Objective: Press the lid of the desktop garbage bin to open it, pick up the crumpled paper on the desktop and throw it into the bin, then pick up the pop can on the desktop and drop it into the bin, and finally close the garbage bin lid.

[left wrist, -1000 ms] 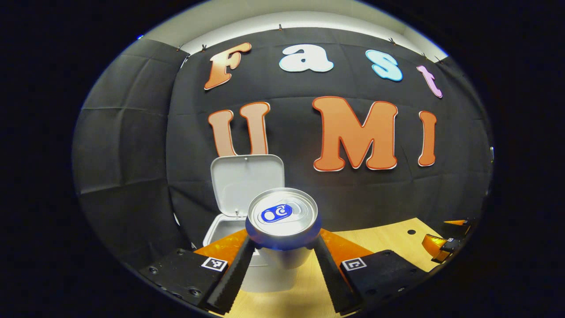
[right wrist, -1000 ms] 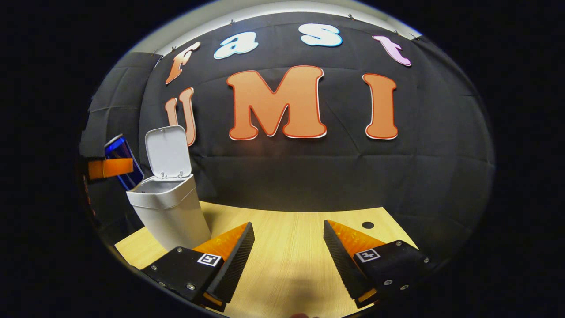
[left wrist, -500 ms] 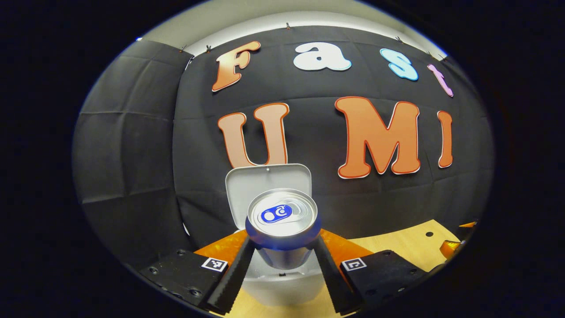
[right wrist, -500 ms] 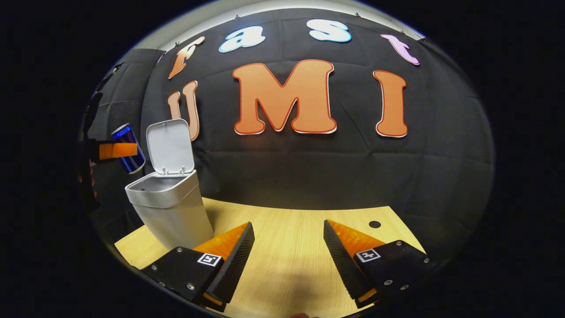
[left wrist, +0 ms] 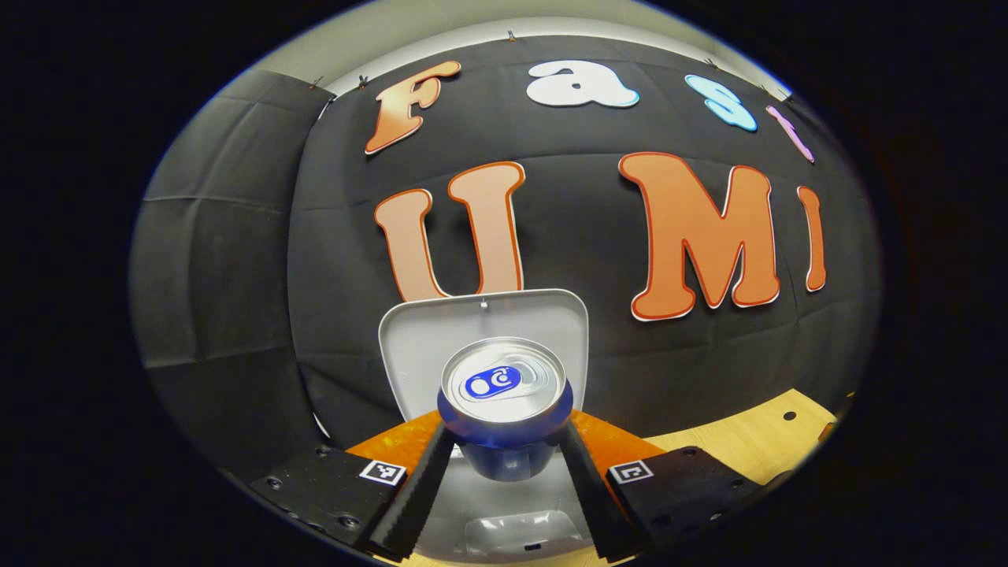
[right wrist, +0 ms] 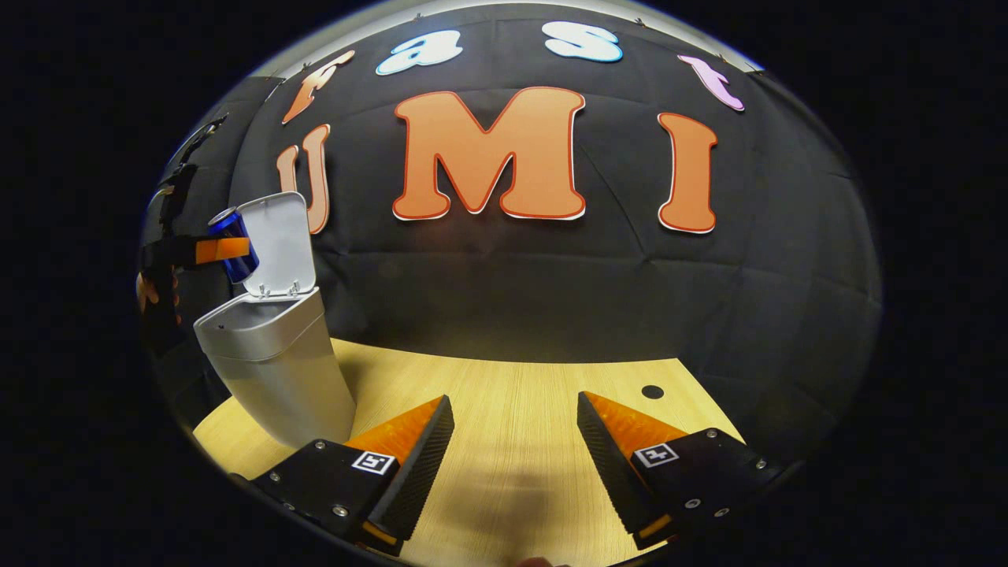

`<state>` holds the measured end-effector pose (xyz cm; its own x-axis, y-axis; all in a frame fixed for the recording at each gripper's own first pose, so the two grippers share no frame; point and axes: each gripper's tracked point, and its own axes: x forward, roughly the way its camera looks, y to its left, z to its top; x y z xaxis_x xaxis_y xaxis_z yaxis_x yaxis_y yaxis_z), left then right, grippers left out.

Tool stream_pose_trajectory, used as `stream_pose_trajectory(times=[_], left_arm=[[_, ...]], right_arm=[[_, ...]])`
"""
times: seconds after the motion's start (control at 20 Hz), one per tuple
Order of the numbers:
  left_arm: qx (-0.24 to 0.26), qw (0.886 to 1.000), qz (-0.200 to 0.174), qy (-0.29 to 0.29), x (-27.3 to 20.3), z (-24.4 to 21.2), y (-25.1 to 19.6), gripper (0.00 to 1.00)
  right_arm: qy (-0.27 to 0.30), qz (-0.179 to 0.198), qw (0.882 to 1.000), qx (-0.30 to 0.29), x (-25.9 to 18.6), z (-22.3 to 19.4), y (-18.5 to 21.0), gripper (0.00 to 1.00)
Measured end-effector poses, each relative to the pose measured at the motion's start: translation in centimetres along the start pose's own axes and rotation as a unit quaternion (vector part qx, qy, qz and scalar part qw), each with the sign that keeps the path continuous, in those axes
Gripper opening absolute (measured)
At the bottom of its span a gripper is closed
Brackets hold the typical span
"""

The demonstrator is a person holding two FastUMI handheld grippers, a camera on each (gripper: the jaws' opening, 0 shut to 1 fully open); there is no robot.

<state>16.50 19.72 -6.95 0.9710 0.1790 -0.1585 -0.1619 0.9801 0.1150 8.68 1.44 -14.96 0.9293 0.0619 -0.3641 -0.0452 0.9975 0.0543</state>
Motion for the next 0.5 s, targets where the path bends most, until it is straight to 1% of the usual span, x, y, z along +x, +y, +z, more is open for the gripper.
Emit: stream_pose_trajectory(times=[0.25, 0.3, 0.4, 0.5], left_arm=[[-0.018, 1.0, -0.01, 0.002, 0.8, -0.4, -0.9, 0.83], [-0.02, 1.0, -0.01, -0.001, 0.8, -0.1, -0.9, 0.89], [-0.016, 1.0, -0.011, -0.011, 0.6, 1.0, -0.9, 0.95], [-0.026, 0.999, -0.014, -0.019, 0.8, 2.6, -0.8, 0.95]], right_arm=[[0.001, -0.013, 1.0, 0.002, 0.0, 0.0, -0.6, 0.94], [0.001, -0.014, 1.0, 0.003, 0.0, 0.1, -0.8, 0.94], [0.0, -0.016, 1.0, 0.004, 0.0, 0.3, -0.9, 0.94], [-0.001, -0.015, 1.0, 0.004, -0.3, 0.3, -1.1, 0.94]])
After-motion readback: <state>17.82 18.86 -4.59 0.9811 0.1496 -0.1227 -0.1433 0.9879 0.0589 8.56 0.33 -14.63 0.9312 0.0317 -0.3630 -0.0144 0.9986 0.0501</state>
